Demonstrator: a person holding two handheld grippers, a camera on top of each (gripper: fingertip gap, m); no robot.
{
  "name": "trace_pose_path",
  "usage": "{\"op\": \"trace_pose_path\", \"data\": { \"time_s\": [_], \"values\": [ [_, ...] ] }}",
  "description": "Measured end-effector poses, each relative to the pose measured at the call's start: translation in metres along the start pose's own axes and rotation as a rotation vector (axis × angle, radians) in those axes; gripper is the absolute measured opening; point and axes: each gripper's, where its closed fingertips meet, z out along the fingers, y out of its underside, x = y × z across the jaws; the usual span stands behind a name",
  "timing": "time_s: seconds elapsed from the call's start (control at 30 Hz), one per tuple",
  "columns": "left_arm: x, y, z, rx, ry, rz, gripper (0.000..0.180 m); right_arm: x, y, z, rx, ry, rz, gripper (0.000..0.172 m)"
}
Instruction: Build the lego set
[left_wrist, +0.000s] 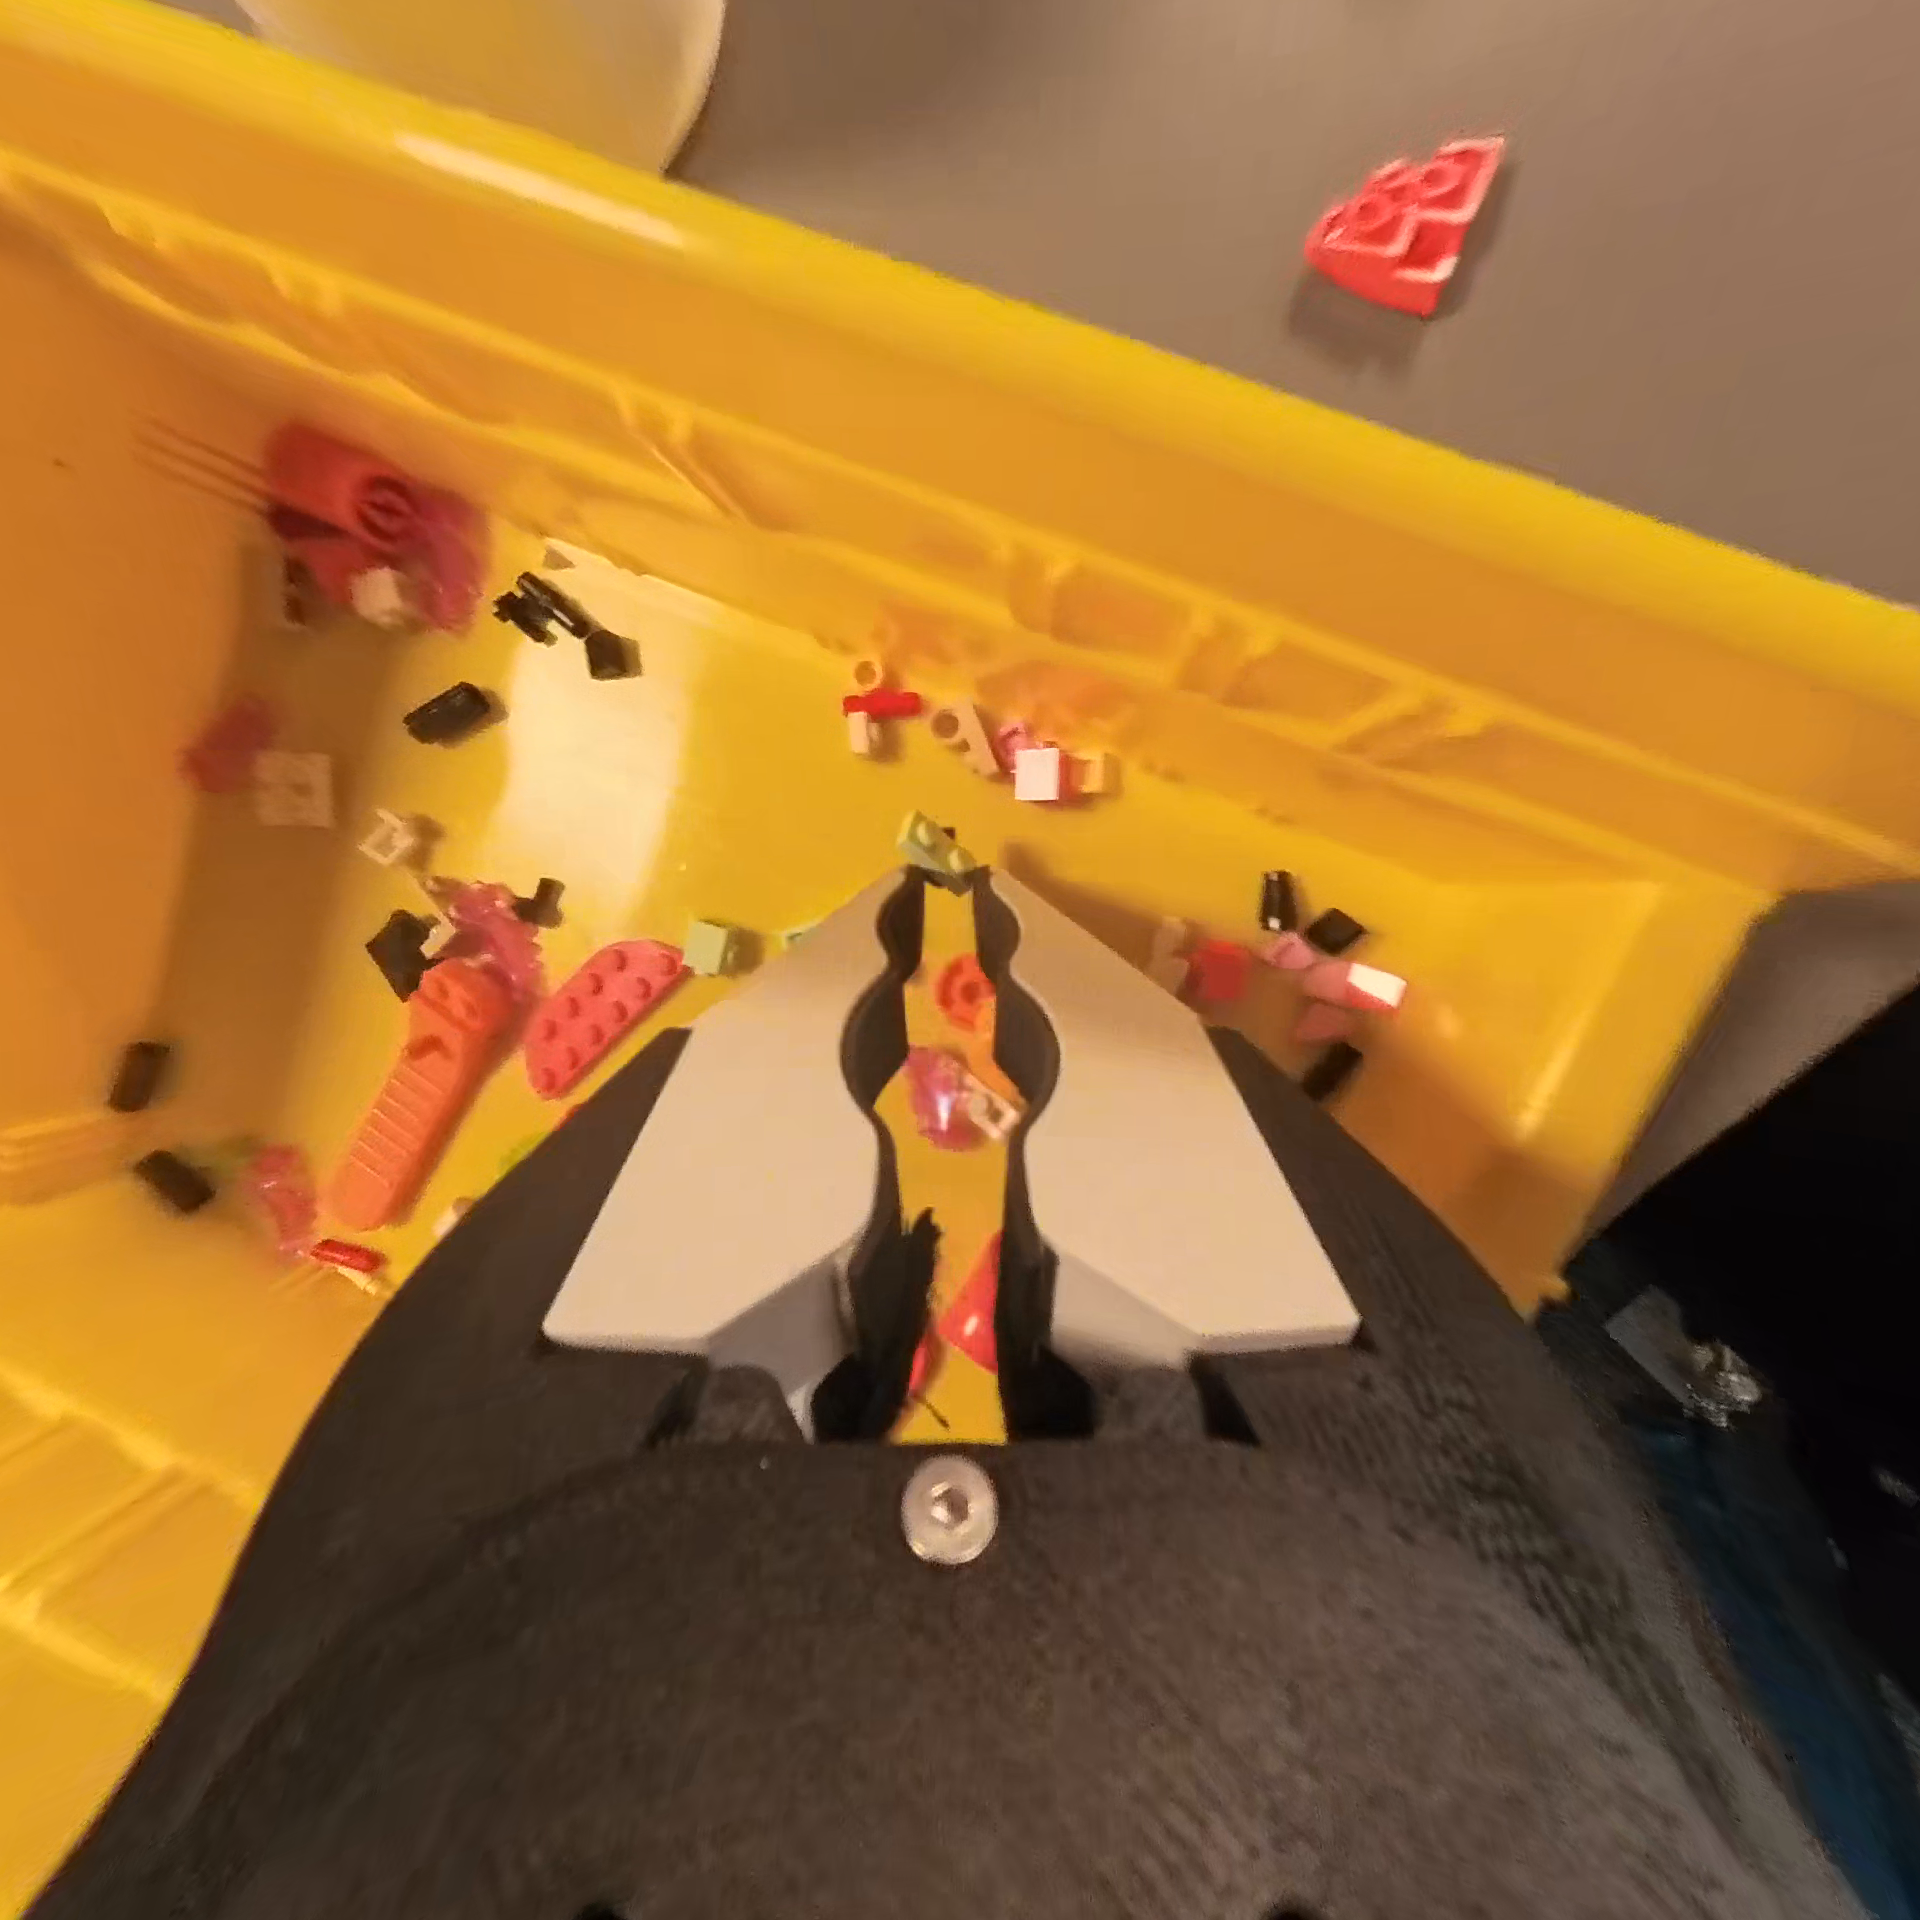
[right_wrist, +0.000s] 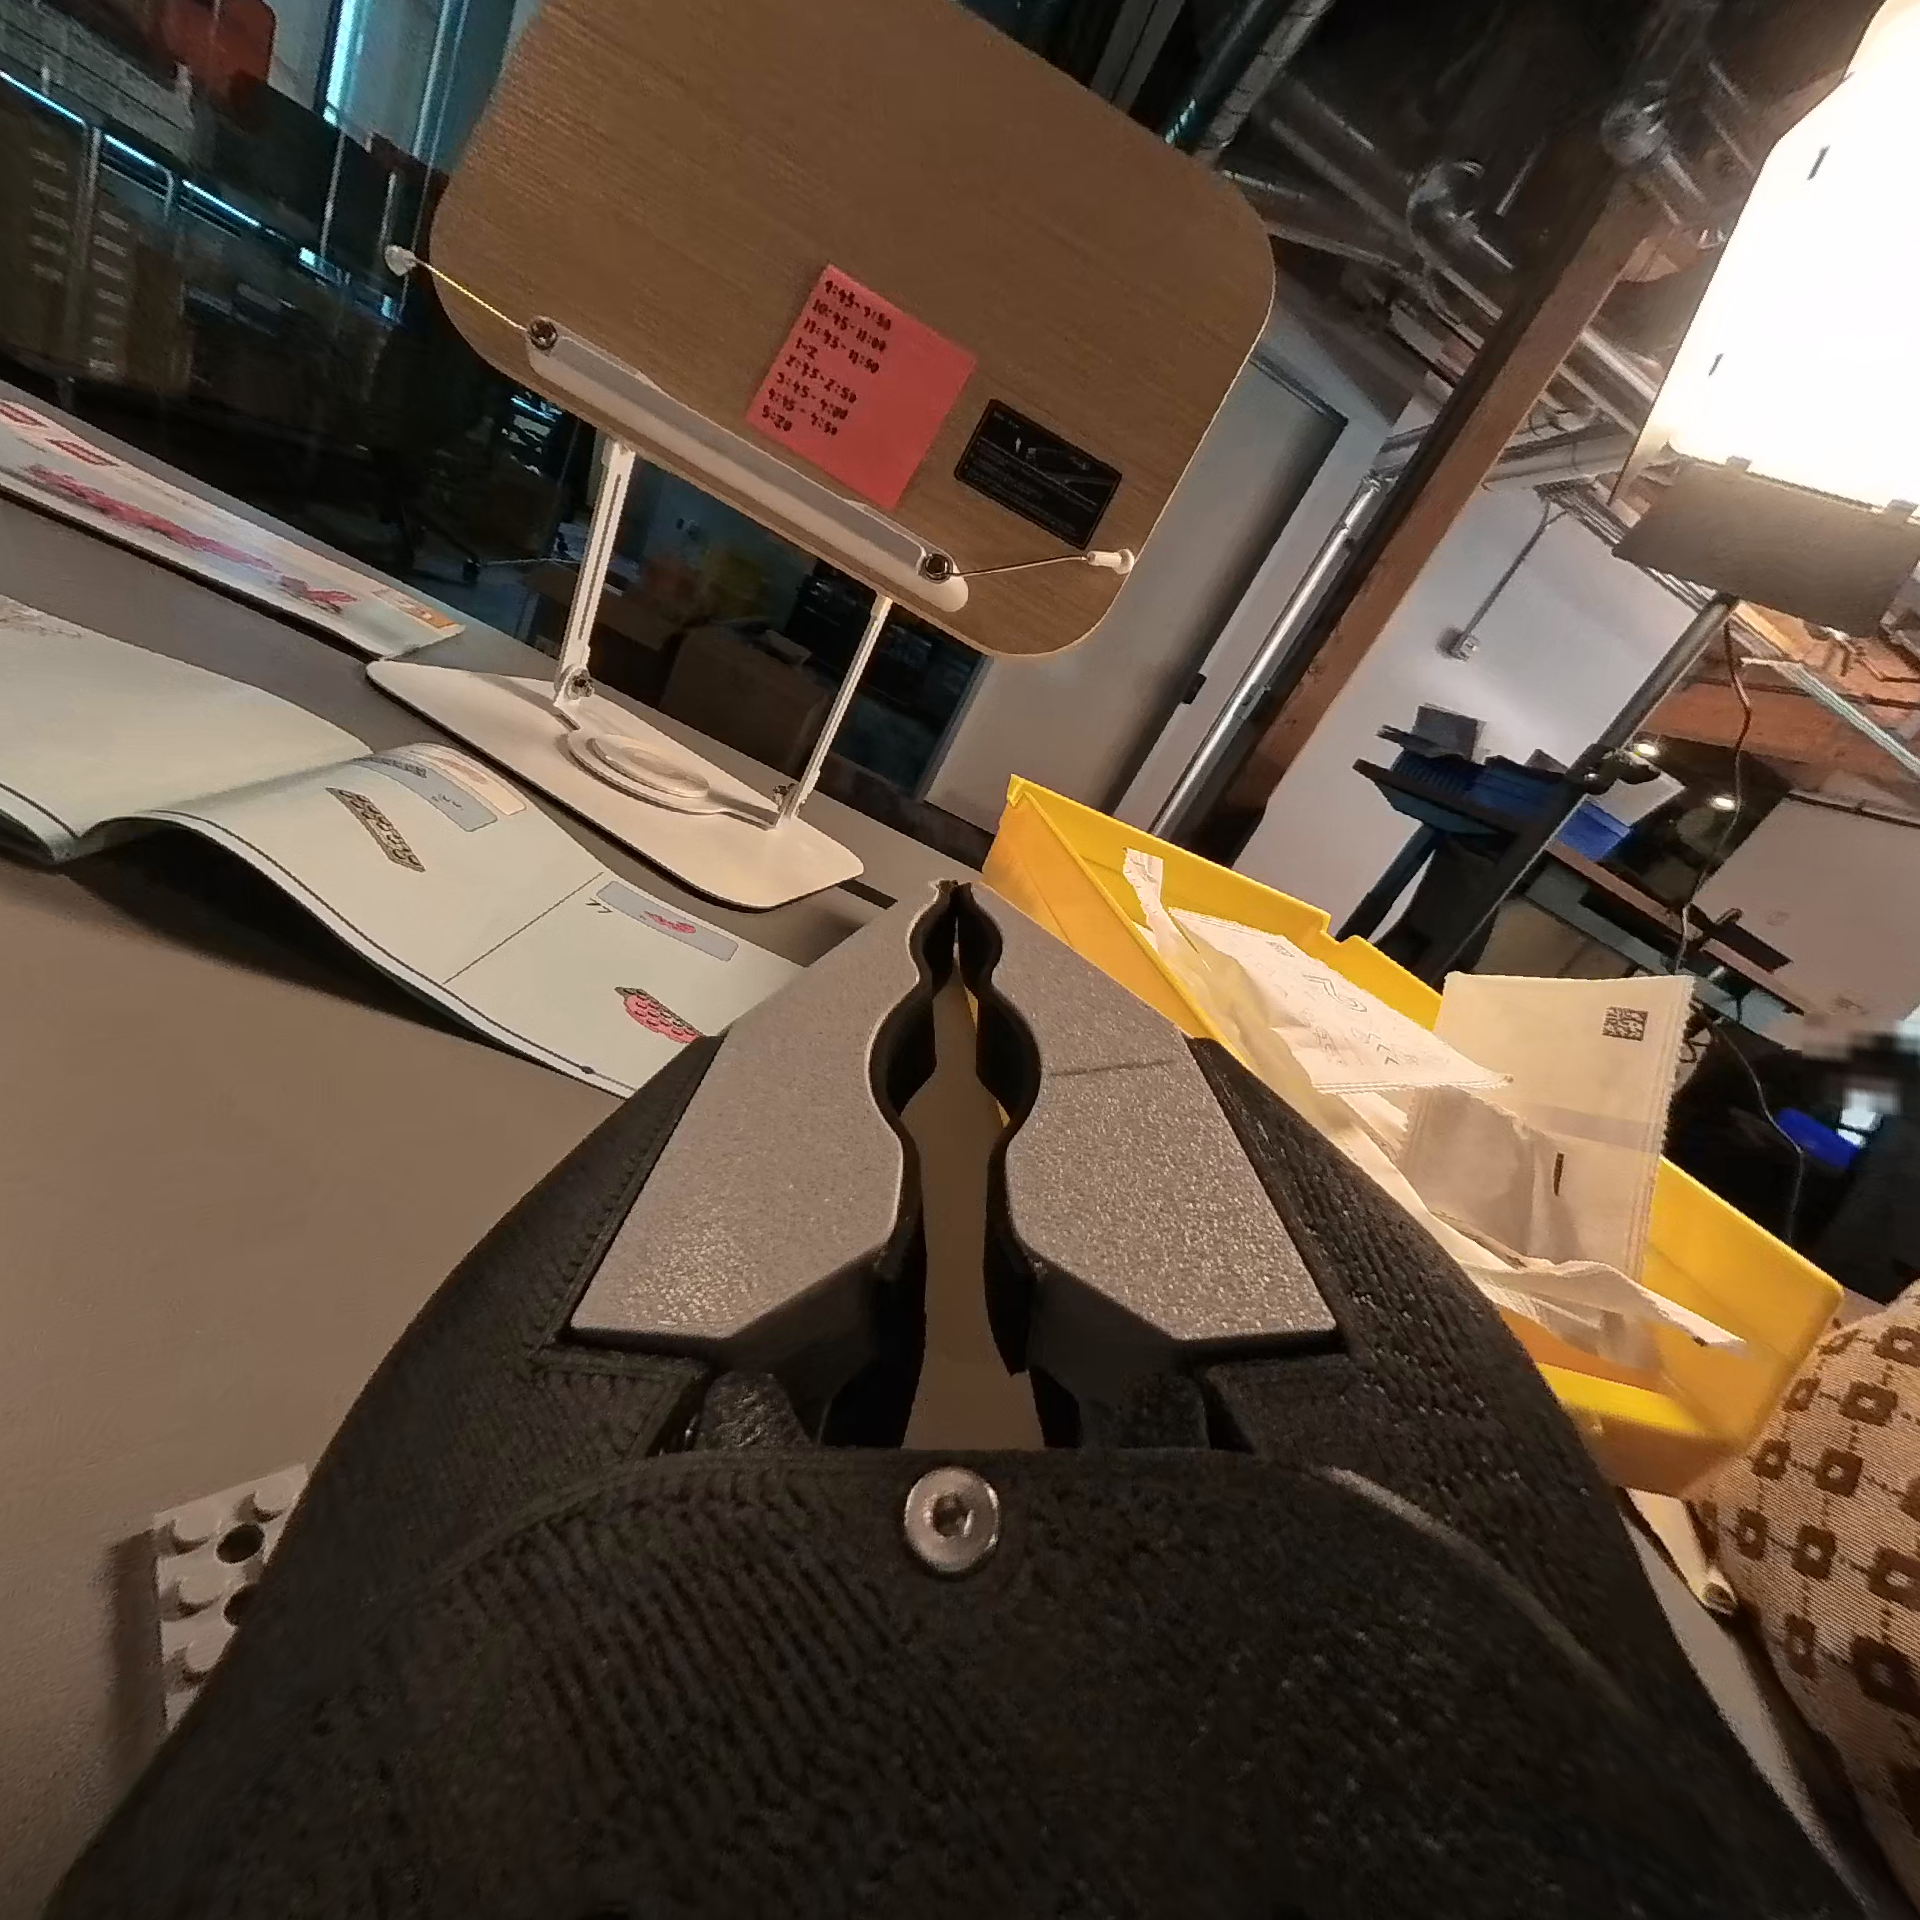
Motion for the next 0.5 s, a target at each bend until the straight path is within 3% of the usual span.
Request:
{"op": "trace_pose_path", "data": {
  "time_s": [0.2,0.5],
  "values": [
    [-0.016,0.002,0.011,-0.024,0.009,-0.079,0.033,0.0,-0.001,-0.001,0.009,-0.004,0.014,0.0],
    [0.005,0.006,0.006,-0.028,0.107,-0.079,0.015,0.0,-0.001,-0.001,0.007,-0.004,0.011,0.0]
  ]
}}
